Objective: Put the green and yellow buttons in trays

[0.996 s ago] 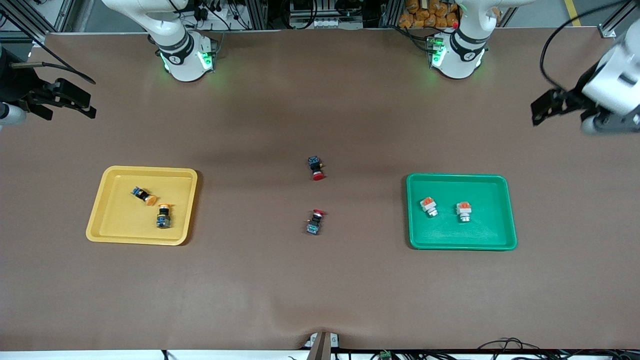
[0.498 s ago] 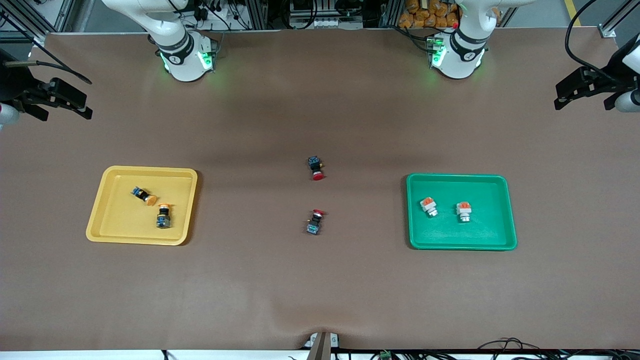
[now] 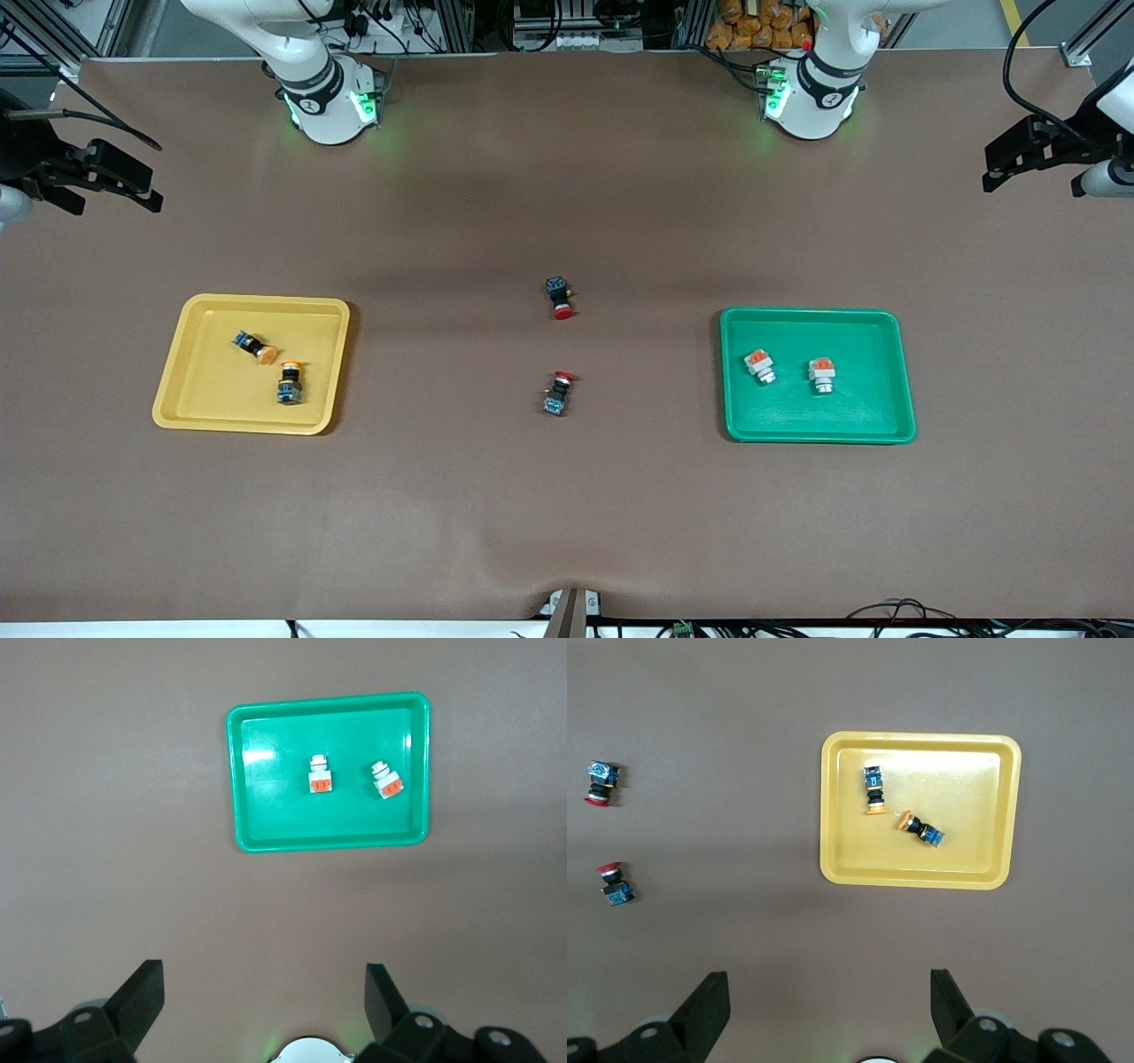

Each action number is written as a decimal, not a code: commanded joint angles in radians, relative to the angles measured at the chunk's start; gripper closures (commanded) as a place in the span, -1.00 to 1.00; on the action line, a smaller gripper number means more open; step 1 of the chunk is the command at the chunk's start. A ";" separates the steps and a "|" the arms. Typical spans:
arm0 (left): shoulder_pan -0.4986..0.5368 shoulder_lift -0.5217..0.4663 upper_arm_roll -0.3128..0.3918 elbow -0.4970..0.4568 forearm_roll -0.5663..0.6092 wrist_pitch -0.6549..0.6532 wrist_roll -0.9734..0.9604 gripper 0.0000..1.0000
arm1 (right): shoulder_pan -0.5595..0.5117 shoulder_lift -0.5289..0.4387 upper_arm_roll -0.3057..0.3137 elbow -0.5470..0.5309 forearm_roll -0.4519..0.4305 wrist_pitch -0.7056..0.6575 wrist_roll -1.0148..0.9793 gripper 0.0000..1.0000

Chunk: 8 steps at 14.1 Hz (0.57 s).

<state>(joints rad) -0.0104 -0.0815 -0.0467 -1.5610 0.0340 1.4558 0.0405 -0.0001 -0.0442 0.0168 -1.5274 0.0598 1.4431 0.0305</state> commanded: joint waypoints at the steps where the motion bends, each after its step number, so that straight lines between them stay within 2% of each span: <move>1: -0.013 -0.012 0.010 -0.017 0.014 0.001 0.016 -1.00 | -0.012 0.013 0.008 0.029 -0.008 -0.013 0.011 -1.00; 8: -0.002 0.002 0.007 -0.005 0.001 -0.002 0.001 -1.00 | -0.012 0.013 0.008 0.024 -0.011 -0.013 0.008 -1.00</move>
<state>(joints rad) -0.0105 -0.0776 -0.0449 -1.5728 0.0340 1.4562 0.0399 -0.0005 -0.0440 0.0164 -1.5274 0.0588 1.4427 0.0305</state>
